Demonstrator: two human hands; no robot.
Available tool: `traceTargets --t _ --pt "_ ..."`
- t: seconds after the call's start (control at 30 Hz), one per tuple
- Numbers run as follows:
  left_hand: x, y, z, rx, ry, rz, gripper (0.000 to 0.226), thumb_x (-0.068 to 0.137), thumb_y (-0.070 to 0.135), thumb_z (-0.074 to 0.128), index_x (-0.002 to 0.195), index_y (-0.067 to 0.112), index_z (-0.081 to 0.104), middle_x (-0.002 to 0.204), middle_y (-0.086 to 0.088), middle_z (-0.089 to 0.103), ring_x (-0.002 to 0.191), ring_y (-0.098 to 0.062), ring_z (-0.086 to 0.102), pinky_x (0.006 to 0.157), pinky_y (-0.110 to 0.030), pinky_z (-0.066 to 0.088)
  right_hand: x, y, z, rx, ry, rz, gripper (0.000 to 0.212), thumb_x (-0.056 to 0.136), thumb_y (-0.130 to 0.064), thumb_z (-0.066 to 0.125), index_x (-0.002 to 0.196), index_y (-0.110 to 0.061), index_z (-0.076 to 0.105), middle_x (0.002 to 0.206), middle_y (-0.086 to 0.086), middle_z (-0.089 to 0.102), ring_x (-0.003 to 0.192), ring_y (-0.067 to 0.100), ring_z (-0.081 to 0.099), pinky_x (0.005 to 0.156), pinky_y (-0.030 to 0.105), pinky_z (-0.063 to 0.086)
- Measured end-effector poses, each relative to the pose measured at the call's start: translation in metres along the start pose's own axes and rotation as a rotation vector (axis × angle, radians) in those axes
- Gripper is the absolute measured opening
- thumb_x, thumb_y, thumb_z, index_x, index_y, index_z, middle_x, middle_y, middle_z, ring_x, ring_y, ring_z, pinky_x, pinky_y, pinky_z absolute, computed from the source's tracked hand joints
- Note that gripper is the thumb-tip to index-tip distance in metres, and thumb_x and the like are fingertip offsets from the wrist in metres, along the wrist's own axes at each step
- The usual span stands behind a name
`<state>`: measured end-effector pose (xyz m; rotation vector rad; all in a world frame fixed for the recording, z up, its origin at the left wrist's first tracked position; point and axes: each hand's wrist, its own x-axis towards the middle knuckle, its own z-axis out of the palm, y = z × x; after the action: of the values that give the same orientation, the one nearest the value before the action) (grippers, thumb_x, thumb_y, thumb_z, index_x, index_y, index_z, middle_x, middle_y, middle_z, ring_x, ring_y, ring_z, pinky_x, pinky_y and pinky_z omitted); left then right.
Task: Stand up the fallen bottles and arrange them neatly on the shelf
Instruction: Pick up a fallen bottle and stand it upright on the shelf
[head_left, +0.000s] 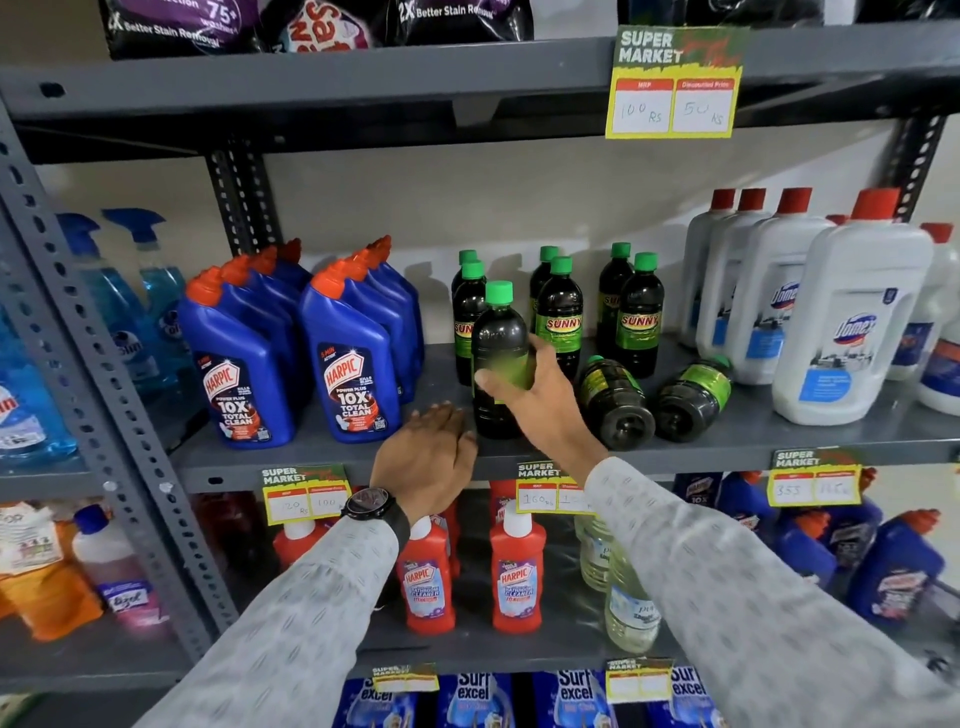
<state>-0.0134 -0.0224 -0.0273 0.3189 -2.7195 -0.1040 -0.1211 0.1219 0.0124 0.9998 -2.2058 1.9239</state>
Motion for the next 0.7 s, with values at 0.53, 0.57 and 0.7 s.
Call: traceTargets --t 0.53,0.57,0.7 --pt "-0.005 0.000 0.002 0.024 -0.008 0.022 0.060 0.106 0.043 0.022 0.154 0.012 0.041 0.162 -0.009 0.039 0.151 -0.019 0.033 0.126 -0.034 0.019 0.003 0.012 -0.005 0.020 0.015 -0.015 0.070 0.072 -0.028 0.095 0.130 -0.021 0.055 0.123 0.004 0.066 0.113 0.020 0.067 0.098 0.041 0.056" --pt "-0.005 -0.001 0.002 0.025 -0.009 0.021 0.061 0.106 0.043 0.021 0.154 0.012 0.041 0.162 -0.009 0.039 0.151 -0.019 0.033 0.126 -0.034 0.019 0.002 0.011 -0.003 -0.023 0.032 -0.041 0.067 0.071 -0.032 0.095 0.125 -0.023 0.058 0.121 0.003 0.064 0.111 0.019 0.065 0.096 0.040 0.057" --pt "0.000 0.001 -0.004 0.030 -0.002 0.005 0.060 0.106 0.043 0.022 0.154 0.013 0.041 0.163 -0.008 0.038 0.152 -0.018 0.032 0.127 -0.033 0.018 0.007 0.010 -0.007 -0.005 0.021 -0.034 0.073 0.070 -0.041 0.094 0.131 -0.026 0.057 0.129 0.003 0.059 0.117 0.019 0.062 0.101 0.040 0.055"
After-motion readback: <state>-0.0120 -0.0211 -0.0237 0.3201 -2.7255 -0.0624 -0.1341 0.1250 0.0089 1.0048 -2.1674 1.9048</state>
